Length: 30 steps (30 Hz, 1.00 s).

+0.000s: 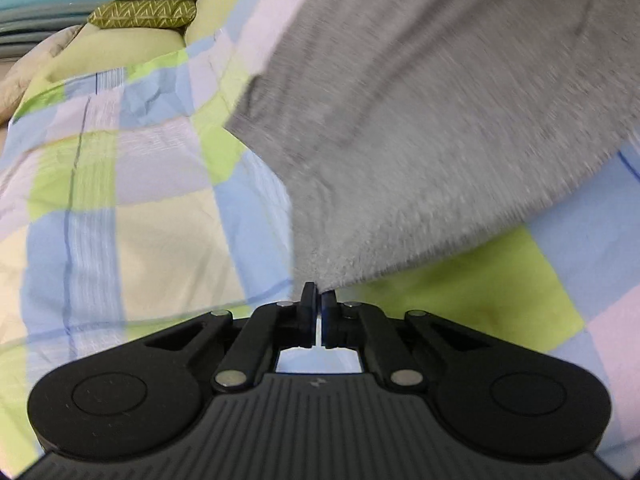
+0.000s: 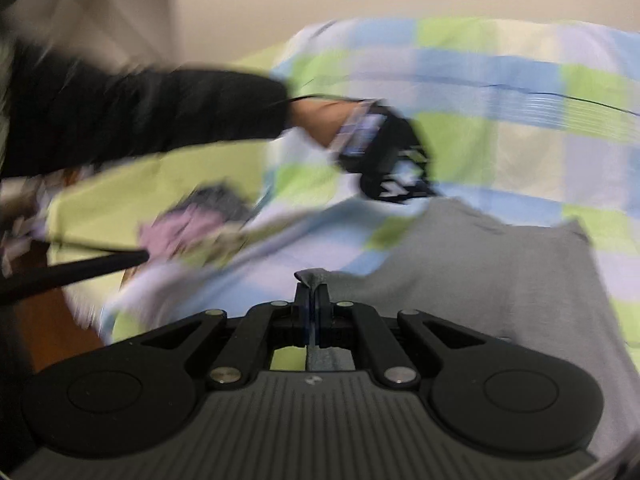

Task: Fold clothes

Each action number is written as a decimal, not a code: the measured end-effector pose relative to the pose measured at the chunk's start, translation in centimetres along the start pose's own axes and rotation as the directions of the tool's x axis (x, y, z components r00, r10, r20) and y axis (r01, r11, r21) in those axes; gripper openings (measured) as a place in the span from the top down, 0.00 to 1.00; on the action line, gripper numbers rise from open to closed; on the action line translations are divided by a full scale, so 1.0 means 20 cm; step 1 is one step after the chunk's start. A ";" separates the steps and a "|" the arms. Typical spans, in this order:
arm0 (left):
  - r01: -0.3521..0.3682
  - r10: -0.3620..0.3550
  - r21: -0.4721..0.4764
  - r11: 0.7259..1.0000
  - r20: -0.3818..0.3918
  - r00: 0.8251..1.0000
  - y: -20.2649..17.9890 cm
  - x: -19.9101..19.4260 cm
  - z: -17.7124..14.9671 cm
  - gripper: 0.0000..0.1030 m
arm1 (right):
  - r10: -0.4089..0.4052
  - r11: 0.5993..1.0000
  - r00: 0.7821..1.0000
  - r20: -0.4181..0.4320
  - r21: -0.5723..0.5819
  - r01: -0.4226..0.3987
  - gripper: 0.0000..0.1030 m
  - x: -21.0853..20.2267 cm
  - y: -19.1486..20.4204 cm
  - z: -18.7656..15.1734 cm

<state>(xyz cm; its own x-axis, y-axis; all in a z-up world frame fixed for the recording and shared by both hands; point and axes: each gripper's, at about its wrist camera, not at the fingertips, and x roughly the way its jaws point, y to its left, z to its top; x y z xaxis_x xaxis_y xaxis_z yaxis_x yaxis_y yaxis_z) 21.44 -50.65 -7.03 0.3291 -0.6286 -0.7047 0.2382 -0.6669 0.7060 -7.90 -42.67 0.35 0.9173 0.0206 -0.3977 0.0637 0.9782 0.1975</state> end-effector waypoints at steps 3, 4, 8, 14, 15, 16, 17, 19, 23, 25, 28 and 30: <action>0.034 -0.034 0.003 0.999 -0.001 0.999 0.14 0.05 0.14 1.00 | -0.094 0.991 0.994 0.061 0.100 0.088 1.00 -0.17 -0.13 -0.01; 0.046 -0.045 0.015 0.999 -0.004 0.999 0.20 0.09 0.21 1.00 | -0.144 0.979 0.987 0.077 0.155 0.131 1.00 -0.25 -0.20 -0.04; 0.076 -0.075 0.051 0.996 -0.012 0.997 0.29 0.18 0.41 1.00 | -0.258 0.922 0.963 0.076 0.317 0.222 1.00 -0.41 -0.38 -0.17; 0.131 -0.129 0.092 0.987 -0.028 0.991 0.39 0.40 0.69 1.00 | -0.358 0.760 0.933 0.049 0.596 0.260 0.99 -0.56 -0.70 -0.43; 0.140 -0.138 0.103 0.985 -0.032 0.990 0.39 0.43 0.72 1.00 | -0.366 0.741 0.930 0.044 0.618 0.262 0.99 -0.58 -0.74 -0.46; 0.149 -0.146 0.113 0.982 -0.037 0.989 0.40 0.46 0.75 1.00 | -0.373 0.723 0.927 0.040 0.639 0.264 0.99 -0.60 -0.77 -0.49; 0.159 -0.155 0.122 0.980 -0.044 0.987 0.41 0.49 0.77 1.00 | -0.383 0.712 0.923 0.037 0.649 0.269 0.99 -0.61 -0.80 -0.52; 0.185 -0.177 0.139 0.973 -0.064 0.982 0.42 0.54 0.83 1.00 | -0.392 0.698 0.920 0.030 0.662 0.275 0.99 -0.63 -0.84 -0.55; 0.200 -0.195 0.127 0.971 -0.056 0.979 0.47 0.59 0.89 1.00 | -0.422 0.657 0.907 0.012 0.693 0.296 0.99 -0.70 -0.91 -0.61; 0.200 -0.195 0.117 0.973 -0.054 0.979 0.48 0.61 0.93 1.00 | -0.437 0.638 0.899 -0.002 0.703 0.312 0.99 -0.72 -0.94 -0.64; 0.198 -0.193 0.113 0.974 -0.059 0.979 0.48 0.66 0.97 1.00 | -0.460 0.599 0.887 -0.033 0.726 0.338 0.99 -0.74 -1.00 -0.70; 0.201 -0.195 0.106 0.974 -0.064 0.979 0.47 0.69 0.99 1.00 | -0.470 0.568 0.882 -0.042 0.750 0.339 0.99 -0.76 -1.05 -0.73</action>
<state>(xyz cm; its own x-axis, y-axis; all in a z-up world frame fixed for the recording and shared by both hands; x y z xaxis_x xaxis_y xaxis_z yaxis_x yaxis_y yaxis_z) 10.02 -73.50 -11.46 0.3343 -0.4591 -0.8231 0.2013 -0.8184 0.5383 -28.90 -60.53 -10.94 0.7622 -0.4330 -0.4813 0.6417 0.4075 0.6497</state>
